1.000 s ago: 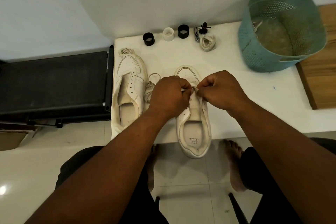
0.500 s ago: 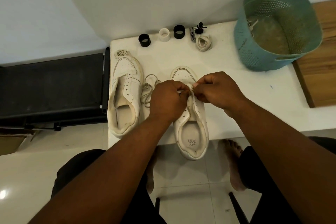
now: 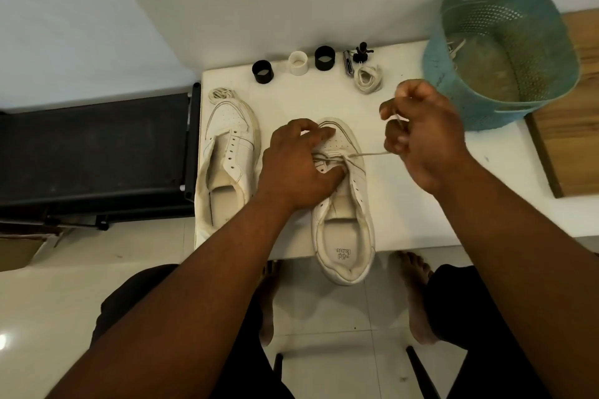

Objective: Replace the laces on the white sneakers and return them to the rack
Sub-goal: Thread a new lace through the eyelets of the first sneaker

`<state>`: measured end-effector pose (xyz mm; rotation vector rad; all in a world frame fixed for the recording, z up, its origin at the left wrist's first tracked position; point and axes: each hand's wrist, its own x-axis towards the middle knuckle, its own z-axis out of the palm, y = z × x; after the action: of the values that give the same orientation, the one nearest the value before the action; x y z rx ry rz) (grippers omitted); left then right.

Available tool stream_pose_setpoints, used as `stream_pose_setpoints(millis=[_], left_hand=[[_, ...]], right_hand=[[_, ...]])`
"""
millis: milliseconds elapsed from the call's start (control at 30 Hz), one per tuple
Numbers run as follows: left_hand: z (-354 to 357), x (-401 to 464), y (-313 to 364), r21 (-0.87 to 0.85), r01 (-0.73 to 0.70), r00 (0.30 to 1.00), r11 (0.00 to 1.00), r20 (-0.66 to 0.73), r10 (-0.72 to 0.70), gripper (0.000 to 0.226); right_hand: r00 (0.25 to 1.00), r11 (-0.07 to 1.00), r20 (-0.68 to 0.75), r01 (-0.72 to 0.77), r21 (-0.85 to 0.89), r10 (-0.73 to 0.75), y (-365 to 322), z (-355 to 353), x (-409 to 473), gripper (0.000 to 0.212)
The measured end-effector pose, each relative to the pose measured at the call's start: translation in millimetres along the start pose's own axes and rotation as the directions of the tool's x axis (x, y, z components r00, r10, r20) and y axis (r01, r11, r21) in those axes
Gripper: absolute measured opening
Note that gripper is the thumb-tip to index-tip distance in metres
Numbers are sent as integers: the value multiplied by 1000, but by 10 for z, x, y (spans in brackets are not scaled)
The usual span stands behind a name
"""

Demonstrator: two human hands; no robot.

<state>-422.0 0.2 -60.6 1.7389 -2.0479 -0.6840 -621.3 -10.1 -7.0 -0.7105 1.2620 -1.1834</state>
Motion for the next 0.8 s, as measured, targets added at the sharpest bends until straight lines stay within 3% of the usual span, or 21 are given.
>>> stream_pose_setpoints(millis=[33,67,100,133,167,233,267,300,333,367,400,433,467,500,533,567,600,633,667,700,800], left_hand=[[-15,-1,13,25,-3,1000,1000,-6,3,76],[-23,-6,24,47,-6,1000,999,-13,6,77],[-25,-10,31,62,-4,1000,998,-15,5,77],[-28,-15,37,71,1,1000,998,-12,0,76],[-28,-19,36,76,9,1000,997,-6,-9,76],[-30,-21,30,76,25,1000,997,6,-26,75],[-31,-22,32,73,32,999,997,10,-33,75],[-31,-25,34,71,37,999,997,11,-38,75],[-27,-25,37,69,40,999,997,9,-41,75],[-19,-24,39,67,40,999,997,4,-41,74],[-15,-25,39,64,41,999,997,-3,-41,74],[-12,-24,35,60,43,999,997,-9,-42,74],[-10,-22,30,55,45,999,997,-11,-45,74],[-9,-20,24,50,48,999,998,-9,-48,74],[-11,-19,19,49,49,999,998,-5,-49,75],[-11,-18,19,50,48,999,998,0,-48,75],[-11,-16,22,51,45,999,998,5,-46,76],[-10,-16,22,50,44,999,998,10,-45,76],[-8,-15,22,51,45,999,998,11,-46,76],[-7,-15,22,55,48,999,997,10,-48,76],[-3,-20,18,64,59,998,996,12,-59,76]], right_hand=[[994,914,38,113,-389,-107,22,-9,2,14],[977,686,143,212,-696,-157,71,-15,7,10],[968,441,229,250,-862,-102,129,-10,-2,14],[965,279,261,249,-927,5,176,-3,-10,19],[963,189,260,243,-951,68,211,-12,4,22],[967,234,256,248,-940,4,158,-27,34,28],[974,416,212,226,-881,-78,100,-40,46,29],[981,689,130,193,-699,-143,36,-52,49,27],[986,916,46,165,-366,-159,-35,-53,39,24],[993,993,-1,118,-2,-118,-88,-54,33,19],[998,958,17,58,280,-66,-118,-49,18,17],[999,899,50,-5,438,-19,-122,-43,6,18],[996,875,90,-61,479,20,-113,-33,-5,20],[994,919,99,-90,384,55,-83,-23,-2,21],[995,991,81,-66,118,57,-29,-18,15,21],[997,958,72,-1,-288,23,34,-18,29,20],[995,764,97,71,-641,-11,105,-15,36,19],[989,529,144,131,-839,-18,179,-14,44,20],[981,375,193,178,-910,3,216,7,25,22],[975,312,219,197,-929,38,221,24,10,23],[967,232,221,189,-954,123,137,-26,13,26]])
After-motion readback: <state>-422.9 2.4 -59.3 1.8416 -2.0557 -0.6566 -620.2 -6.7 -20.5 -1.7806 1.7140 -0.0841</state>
